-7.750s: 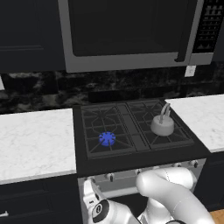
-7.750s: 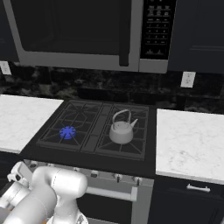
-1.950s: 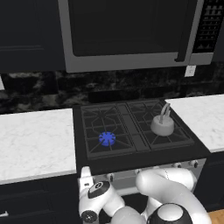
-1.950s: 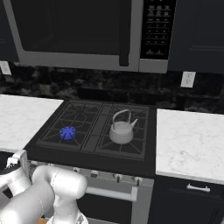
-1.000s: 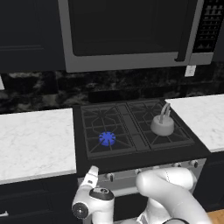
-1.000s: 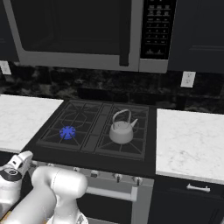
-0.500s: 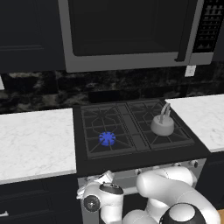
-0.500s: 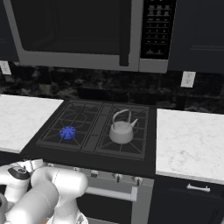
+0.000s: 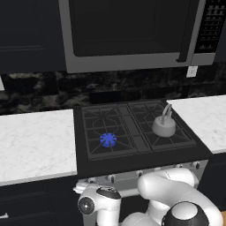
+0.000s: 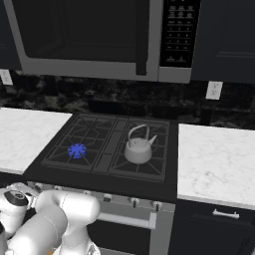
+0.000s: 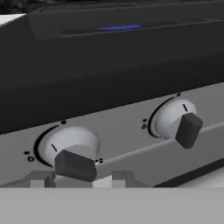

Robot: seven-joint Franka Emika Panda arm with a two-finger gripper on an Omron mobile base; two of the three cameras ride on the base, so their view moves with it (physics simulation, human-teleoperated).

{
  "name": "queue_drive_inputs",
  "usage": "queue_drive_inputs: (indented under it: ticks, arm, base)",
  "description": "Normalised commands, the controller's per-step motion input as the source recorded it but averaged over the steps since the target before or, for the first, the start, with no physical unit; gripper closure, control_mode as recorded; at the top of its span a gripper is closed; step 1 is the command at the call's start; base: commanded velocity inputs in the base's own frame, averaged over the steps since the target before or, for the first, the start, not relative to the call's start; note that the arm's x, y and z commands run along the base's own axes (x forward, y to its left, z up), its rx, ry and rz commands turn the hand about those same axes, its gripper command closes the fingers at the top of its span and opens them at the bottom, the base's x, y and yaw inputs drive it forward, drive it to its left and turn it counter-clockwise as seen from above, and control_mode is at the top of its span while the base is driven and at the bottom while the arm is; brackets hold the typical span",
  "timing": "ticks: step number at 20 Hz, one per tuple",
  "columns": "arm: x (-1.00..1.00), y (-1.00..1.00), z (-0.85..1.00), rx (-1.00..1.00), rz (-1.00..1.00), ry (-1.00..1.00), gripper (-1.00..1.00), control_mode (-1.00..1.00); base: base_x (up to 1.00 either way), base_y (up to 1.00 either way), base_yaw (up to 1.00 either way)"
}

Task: Turn off the front left burner of the stove.

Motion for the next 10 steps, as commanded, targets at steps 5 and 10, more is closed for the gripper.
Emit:
queue_drive_inputs:
  ticks: [5, 10]
  arm:
    - [0.05, -0.57, -0.01, 0.57, -0.54, -0.16, 1.0, -1.0]
    - [0.23, -0.6, 0.0, 0.54, -0.53, -0.18, 1.0, -1.0]
  base:
    - [0.0, 0.0, 0.0]
    - [0.0, 0.0, 0.0]
